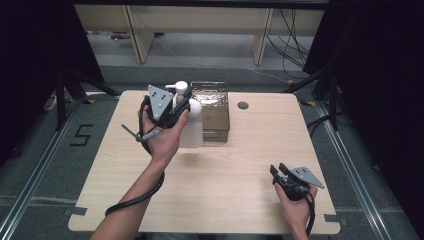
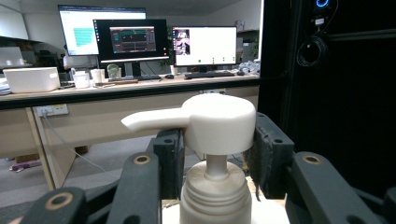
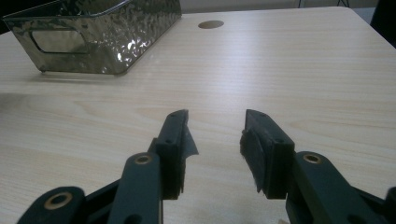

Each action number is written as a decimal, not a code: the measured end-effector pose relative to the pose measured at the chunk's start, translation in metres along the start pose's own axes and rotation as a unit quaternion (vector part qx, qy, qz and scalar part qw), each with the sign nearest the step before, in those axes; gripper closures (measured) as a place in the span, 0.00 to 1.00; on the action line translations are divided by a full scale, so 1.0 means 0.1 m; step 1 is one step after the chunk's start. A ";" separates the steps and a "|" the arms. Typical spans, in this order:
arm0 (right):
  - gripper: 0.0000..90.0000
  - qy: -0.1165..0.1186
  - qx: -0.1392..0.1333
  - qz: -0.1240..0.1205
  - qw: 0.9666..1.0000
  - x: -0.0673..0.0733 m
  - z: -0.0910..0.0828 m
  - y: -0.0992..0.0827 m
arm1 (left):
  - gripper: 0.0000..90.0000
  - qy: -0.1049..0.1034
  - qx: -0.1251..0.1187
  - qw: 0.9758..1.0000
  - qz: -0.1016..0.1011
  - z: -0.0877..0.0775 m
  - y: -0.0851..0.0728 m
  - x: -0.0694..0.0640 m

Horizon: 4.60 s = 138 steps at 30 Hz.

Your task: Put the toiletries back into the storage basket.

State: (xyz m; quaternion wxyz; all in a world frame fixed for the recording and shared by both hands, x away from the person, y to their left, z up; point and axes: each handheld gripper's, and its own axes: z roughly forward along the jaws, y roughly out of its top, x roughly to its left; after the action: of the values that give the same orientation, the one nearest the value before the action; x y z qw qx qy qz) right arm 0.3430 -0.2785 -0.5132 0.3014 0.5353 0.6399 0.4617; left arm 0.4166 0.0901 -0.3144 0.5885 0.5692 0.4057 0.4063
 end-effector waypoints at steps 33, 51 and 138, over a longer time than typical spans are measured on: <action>0.67 0.003 -0.003 0.003 1.000 0.00 0.01 0.00 | 0.66 -0.012 -0.025 0.999 0.017 0.22 0.20 -0.08; 0.67 0.004 0.002 0.016 1.000 0.01 0.01 0.00 | 0.66 -0.019 -0.031 0.999 0.021 0.34 0.28 -0.11; 0.67 0.007 0.017 0.020 1.000 0.02 0.00 0.01 | 0.66 -0.022 0.027 0.999 0.030 1.05 0.05 -0.06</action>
State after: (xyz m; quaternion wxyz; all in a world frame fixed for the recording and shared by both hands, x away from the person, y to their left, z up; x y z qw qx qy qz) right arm 0.3428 -0.2761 -0.5125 0.2782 0.5495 0.6394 0.4603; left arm 0.5128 0.0489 -0.3069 0.5695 0.6056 0.3856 0.4003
